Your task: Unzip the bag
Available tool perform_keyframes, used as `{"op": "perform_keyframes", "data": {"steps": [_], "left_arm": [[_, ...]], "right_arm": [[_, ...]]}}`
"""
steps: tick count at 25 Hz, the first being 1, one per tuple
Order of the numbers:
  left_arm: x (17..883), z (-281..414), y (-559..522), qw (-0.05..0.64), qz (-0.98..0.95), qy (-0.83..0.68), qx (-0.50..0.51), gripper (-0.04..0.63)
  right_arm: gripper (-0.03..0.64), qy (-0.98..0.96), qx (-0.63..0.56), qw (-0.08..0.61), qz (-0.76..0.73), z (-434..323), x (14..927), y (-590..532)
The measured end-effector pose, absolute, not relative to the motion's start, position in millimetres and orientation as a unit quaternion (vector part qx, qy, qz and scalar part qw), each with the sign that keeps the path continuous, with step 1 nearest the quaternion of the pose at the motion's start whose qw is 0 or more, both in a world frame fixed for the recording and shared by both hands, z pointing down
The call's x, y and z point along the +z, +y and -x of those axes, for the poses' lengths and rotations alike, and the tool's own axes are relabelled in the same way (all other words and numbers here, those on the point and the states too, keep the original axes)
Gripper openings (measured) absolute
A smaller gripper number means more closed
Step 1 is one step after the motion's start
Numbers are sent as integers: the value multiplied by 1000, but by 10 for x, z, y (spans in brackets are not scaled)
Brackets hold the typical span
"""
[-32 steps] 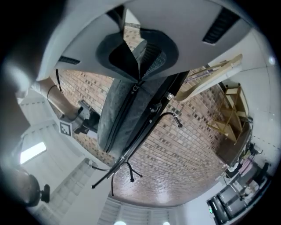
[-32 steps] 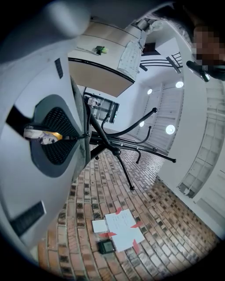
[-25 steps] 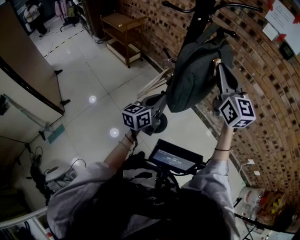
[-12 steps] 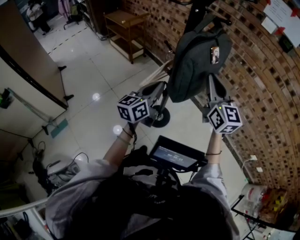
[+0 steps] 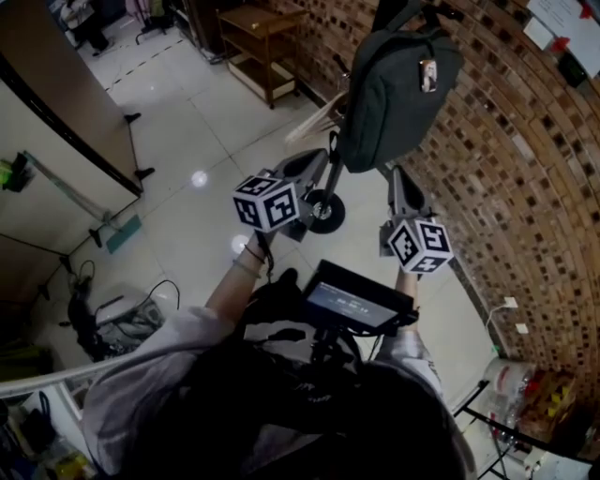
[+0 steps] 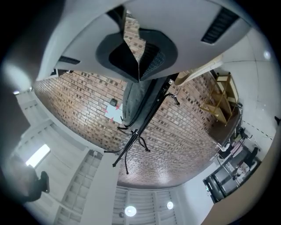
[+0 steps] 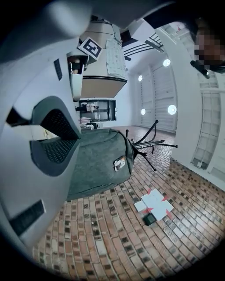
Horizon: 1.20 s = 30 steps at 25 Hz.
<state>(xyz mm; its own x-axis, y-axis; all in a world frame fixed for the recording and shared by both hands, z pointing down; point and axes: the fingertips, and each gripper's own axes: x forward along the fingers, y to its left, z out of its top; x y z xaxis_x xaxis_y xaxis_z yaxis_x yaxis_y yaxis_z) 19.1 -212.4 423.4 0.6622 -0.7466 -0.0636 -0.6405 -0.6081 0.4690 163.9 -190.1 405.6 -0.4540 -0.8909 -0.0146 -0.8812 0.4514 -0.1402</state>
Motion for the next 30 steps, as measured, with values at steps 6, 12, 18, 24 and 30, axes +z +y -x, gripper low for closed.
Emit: {"op": "perform_keyframes", "data": {"steps": [6,12,18,24,30], "left_arm": [[4359,-227,-1857,219,-880,-402,-125,9],[4407,-283,-1753,224,-876,-407,-126,9],[4426,-307,-1739,228,-874,-410,-130,8],[4426,-315,-1797,227,-870,-416,-132,8],[4412,-295,-1819,232,-865,-421,-143,9]], "right_arm": [[-9,855,-61,28,514,-1617,4241,-1629],[-9,857,-60,28,511,-1614,4268,-1534],[-9,858,-65,31,509,-1604,4320,-1504],[-9,858,-67,30,508,-1629,4345,-1564],[-8,858,-62,28,509,-1667,4316,-1599]]}}
